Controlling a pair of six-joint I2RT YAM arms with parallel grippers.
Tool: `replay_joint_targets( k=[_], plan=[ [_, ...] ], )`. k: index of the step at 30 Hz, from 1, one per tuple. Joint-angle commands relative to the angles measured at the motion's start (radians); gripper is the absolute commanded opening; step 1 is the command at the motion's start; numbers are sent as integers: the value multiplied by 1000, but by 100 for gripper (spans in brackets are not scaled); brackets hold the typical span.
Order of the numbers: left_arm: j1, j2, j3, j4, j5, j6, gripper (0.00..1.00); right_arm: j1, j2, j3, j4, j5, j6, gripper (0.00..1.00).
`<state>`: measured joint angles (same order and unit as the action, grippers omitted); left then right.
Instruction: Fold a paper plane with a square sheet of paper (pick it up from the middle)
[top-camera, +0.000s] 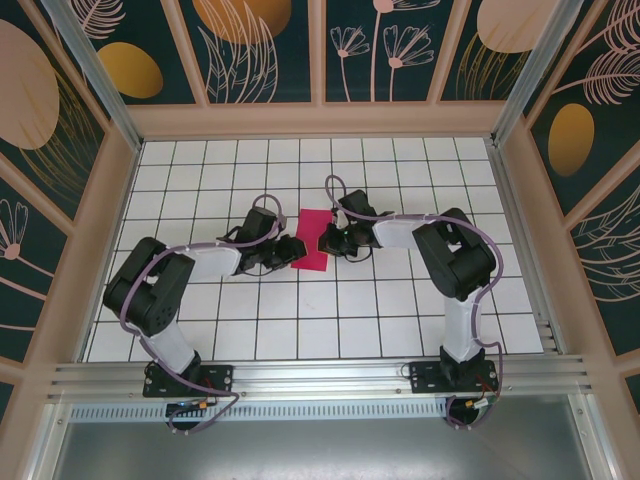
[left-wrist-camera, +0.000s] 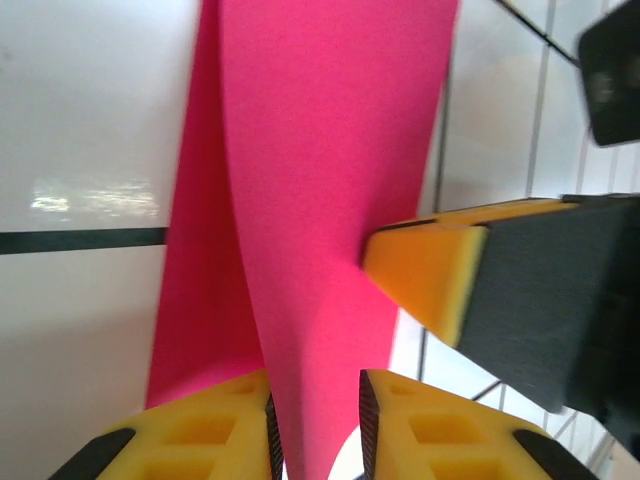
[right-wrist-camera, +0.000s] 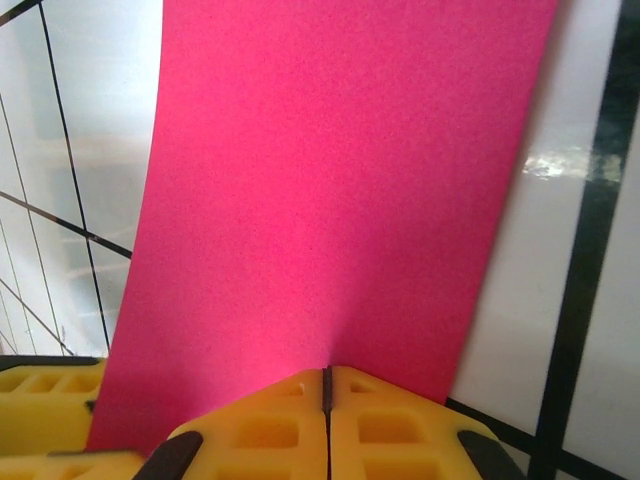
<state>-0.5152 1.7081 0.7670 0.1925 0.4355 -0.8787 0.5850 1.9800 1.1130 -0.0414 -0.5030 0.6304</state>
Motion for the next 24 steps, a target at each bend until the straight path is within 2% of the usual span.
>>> replay_joint_targets(
  k=[1,7,12,17,21,24],
  plan=[
    [1,-24,-29,122,64,-35,29,-17,27,10,-54,-30,-18,7],
    [0,-1,-30,259,121,-91,32,-28,27,12,-75,-50,-28,7],
    [1,69,-1,301,121,-101,42,-32,13,-5,-28,-112,-7,8],
    [1,97,17,315,100,-106,47,-81,-25,-19,19,-167,2,11],
    [1,102,19,318,79,-112,48,-97,-82,-26,27,-167,8,15],
    [1,108,17,323,71,-123,44,-100,-123,-38,25,-161,-1,17]
  ],
)
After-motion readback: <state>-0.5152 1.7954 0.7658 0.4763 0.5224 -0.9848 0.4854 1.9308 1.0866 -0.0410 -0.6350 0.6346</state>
